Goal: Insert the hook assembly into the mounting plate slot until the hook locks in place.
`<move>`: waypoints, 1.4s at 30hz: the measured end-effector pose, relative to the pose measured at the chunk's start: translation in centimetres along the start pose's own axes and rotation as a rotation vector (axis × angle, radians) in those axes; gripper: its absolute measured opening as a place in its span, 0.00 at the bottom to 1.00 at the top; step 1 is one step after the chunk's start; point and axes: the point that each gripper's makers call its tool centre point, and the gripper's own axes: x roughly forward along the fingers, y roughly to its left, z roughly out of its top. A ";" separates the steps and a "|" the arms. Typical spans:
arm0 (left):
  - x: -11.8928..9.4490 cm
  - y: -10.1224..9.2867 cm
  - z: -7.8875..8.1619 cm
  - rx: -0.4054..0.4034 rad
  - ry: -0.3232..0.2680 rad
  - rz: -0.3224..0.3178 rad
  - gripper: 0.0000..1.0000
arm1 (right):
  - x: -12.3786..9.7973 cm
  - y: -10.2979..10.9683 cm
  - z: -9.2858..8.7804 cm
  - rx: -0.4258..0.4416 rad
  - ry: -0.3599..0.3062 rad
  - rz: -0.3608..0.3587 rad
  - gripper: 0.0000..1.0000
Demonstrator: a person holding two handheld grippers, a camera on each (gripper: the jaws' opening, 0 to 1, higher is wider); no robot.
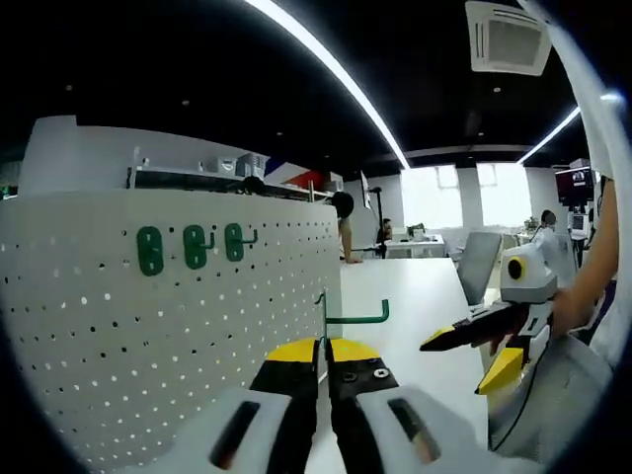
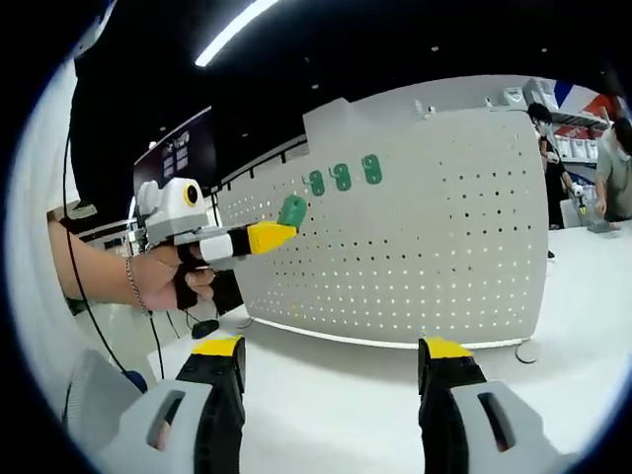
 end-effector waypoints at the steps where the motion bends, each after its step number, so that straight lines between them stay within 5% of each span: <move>1: 0.0 -0.1 0.0 0.004 0.002 0.001 0.02 | 0.0 0.1 0.4 0.011 -0.019 0.005 0.68; 20: -0.3 -0.2 -0.7 -0.008 0.015 0.006 0.02 | 1.2 1.2 2.9 0.050 -0.084 0.046 0.59; 42: -0.5 -0.7 -0.4 0.002 0.012 0.008 0.02 | 5.3 3.4 5.1 0.082 -0.128 0.140 0.56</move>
